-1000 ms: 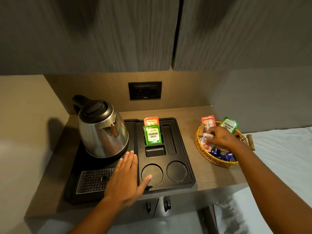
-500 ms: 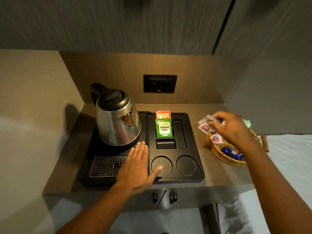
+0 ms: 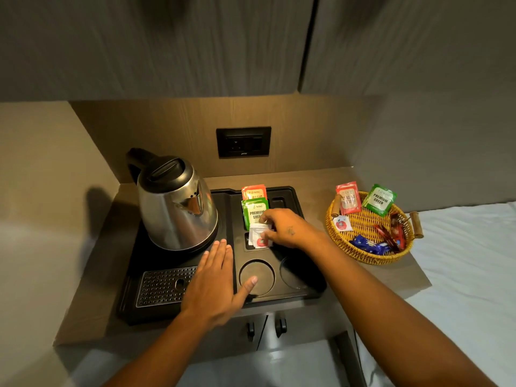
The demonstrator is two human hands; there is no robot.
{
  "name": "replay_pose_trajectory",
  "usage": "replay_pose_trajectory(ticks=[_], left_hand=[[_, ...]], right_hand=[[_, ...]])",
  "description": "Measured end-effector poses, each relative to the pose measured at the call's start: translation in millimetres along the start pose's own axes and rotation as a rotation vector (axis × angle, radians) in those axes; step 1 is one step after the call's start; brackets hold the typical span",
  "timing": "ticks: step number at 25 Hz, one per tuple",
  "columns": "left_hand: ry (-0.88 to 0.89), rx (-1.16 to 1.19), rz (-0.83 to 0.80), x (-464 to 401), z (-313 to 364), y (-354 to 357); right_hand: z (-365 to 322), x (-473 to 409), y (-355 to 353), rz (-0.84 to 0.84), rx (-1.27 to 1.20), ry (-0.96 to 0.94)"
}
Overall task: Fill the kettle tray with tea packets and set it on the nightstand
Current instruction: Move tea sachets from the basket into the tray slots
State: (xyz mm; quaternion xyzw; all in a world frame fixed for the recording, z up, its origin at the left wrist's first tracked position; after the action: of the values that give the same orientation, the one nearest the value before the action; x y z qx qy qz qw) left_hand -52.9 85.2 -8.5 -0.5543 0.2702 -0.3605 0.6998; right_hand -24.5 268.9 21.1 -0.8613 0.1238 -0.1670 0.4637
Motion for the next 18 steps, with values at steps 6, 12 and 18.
replay_pose_trajectory(ticks=[6,12,18], left_hand=[[-0.002,-0.009,0.007,-1,0,0],[-0.008,-0.013,0.001,-1,-1,3],[-0.002,-0.019,-0.005,-1,-1,2]], right_hand=[[133,112,-95,0.375,0.149,0.399],[191,137,-69,0.104,0.072,0.486],[180,119,-68,0.01,0.111,0.378]])
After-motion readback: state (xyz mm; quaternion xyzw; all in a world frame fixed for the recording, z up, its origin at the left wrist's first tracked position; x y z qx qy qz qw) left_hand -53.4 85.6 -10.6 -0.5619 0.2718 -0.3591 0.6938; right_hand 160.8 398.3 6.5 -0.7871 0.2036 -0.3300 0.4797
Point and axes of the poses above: each hand's wrist, its own x-axis away from the middle knuckle, its own y-axis out of the palm, z = x × y, the point moved 10 cm from there along -x, towards the middle knuckle, and after that the axes turned 5 degrees about -y, right-handed, at the moved point
